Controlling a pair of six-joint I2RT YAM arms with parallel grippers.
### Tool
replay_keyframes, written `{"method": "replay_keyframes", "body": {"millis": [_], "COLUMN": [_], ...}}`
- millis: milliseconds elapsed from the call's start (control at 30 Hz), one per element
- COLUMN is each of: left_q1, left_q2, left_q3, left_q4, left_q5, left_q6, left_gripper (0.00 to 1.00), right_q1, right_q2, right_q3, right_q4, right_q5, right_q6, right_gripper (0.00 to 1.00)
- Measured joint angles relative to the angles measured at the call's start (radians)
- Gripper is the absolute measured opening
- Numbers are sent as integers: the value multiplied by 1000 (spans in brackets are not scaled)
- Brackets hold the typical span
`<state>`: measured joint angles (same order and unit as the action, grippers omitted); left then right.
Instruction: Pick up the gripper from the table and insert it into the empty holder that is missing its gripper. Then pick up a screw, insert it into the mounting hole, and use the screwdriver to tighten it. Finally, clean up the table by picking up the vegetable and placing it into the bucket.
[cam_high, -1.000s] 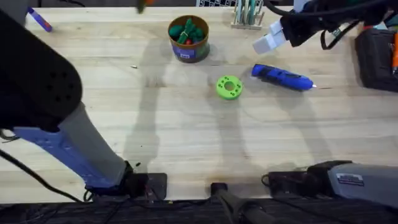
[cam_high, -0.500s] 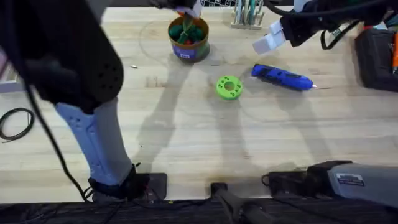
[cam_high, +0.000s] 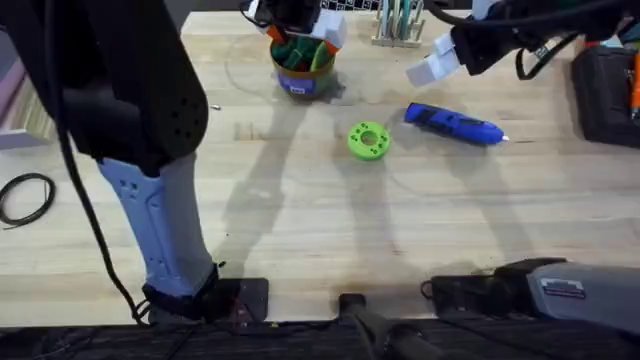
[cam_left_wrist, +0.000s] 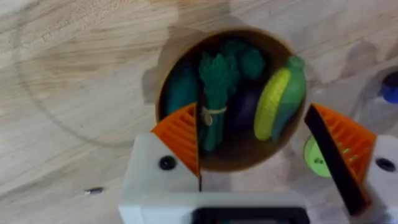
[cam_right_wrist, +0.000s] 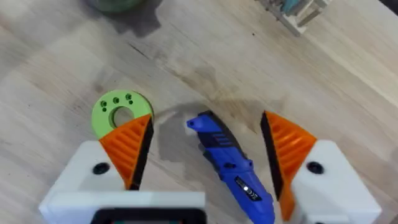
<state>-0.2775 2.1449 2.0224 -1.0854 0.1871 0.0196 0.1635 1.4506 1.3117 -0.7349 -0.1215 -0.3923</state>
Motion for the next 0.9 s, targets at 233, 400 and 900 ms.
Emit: {"method": "replay_keyframes", "body": {"millis": [233,400,900], "left_q1": [0,-5,-17], "left_q2": [-126,-272,-623], "left_q3": [0,0,-326], "left_q4": [-101,-212,-307], "left_q5": [-8,-22,-113], "left_q6": [9,44,2], "left_gripper": [988,989,989], "right_q1": [0,0,0], "right_q2": [0,0,-102], "right_q3": [0,0,0], "right_q4": [-2,-25,-121], "right_q5": [0,0,-2], "right_q6": [2,58,151], "right_gripper": [991,991,992]}}
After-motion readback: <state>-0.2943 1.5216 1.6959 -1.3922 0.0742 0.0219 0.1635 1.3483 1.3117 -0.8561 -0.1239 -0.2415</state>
